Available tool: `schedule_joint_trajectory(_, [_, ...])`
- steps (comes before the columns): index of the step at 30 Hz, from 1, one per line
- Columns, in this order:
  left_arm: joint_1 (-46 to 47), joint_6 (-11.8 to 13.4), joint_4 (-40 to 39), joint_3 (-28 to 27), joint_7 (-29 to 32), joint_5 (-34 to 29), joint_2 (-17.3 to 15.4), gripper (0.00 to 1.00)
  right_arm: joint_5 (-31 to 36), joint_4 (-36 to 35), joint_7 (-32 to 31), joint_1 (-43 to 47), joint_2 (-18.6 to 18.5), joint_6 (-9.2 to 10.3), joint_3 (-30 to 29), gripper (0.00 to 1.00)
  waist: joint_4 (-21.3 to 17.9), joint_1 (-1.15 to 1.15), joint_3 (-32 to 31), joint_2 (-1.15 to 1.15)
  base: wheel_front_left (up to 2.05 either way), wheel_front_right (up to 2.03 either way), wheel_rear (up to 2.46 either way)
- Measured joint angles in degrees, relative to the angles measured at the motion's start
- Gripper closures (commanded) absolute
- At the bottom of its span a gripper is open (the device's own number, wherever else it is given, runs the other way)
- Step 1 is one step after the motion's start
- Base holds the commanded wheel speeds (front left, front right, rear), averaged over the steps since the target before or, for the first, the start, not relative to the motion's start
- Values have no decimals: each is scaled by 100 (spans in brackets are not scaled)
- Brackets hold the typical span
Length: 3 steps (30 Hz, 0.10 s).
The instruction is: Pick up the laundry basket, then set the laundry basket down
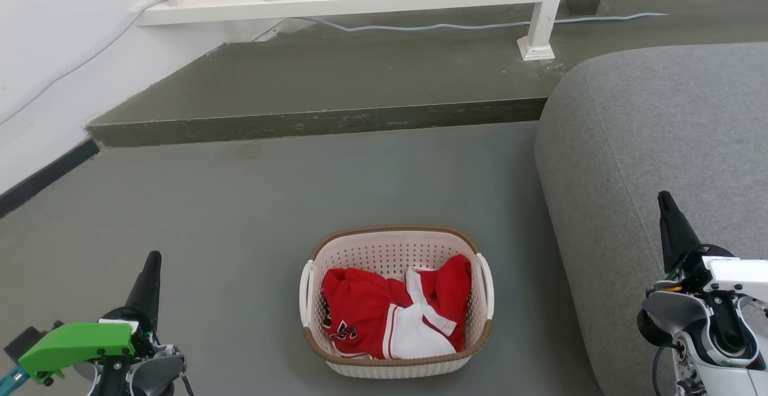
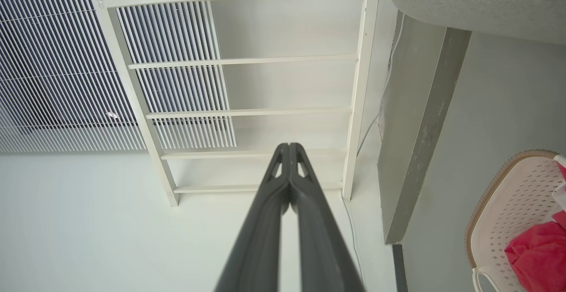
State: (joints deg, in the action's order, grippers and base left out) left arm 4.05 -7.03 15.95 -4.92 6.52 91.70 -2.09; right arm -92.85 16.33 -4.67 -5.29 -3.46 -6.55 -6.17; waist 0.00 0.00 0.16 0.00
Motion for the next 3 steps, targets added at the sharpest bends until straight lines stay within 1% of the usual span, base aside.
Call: schedule_joint_trajectory(3, [0,0,-1,0,0,0,0,100,0,-3,-1,1,1,0,0,100,0,0,0,0,0,0,0])
